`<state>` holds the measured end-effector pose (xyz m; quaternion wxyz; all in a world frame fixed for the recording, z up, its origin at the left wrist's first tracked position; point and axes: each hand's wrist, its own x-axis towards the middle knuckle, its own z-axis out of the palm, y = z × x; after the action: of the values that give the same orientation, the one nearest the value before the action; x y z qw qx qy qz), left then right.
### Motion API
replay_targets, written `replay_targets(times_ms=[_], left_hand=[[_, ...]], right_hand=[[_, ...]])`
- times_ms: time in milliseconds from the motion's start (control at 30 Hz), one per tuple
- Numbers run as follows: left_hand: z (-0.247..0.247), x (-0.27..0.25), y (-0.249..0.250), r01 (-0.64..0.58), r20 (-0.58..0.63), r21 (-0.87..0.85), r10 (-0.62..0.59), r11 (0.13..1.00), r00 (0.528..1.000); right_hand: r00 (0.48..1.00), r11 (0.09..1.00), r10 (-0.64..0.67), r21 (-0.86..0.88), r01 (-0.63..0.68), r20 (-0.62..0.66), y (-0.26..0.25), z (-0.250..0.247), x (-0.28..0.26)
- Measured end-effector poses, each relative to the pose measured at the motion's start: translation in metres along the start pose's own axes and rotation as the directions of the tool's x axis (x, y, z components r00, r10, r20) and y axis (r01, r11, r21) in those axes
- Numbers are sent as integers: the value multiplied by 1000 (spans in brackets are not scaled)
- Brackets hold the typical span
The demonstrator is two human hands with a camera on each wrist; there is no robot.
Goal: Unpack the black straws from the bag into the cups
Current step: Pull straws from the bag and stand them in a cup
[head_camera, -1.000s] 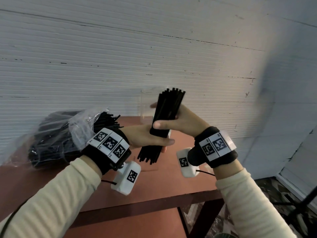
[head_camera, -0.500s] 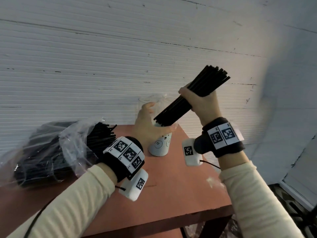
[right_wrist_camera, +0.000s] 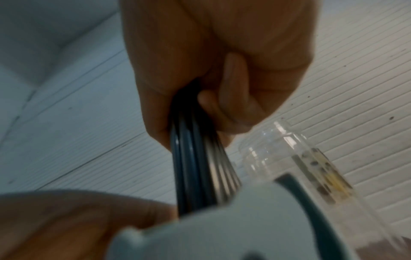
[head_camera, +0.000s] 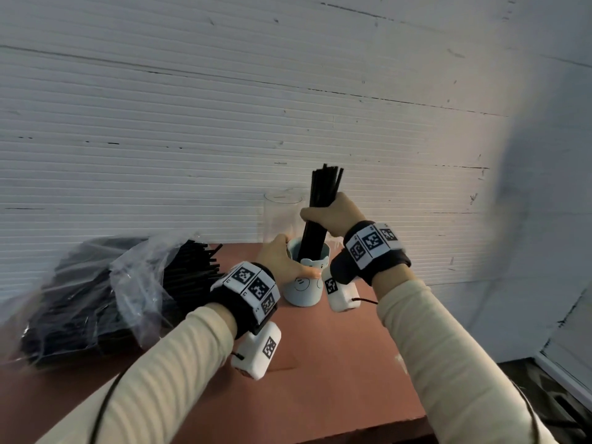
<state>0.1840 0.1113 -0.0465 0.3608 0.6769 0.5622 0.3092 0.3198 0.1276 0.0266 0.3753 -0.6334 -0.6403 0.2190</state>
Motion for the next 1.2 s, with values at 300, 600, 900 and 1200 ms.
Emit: replay_targets(times_ms=[300,600,900,1200], left_hand=[[-6,-3,1,-24,47,-65,27,998,999],[-9,-4,1,-46,85,-132,58,990,995],[-13,-15,2,-66,80,-144,78,987,994],[-82,-77,1,-296,-384,-24,264,955,885]], right_hand=[[993,992,64,-117,-52,99,11,14,-1],[994,999,6,-53,0,105,14,5,-5],[956,994,-109,-36,103,-273,14,-7,-32],[946,929,-291,192,315,-144,-21,38,-76]])
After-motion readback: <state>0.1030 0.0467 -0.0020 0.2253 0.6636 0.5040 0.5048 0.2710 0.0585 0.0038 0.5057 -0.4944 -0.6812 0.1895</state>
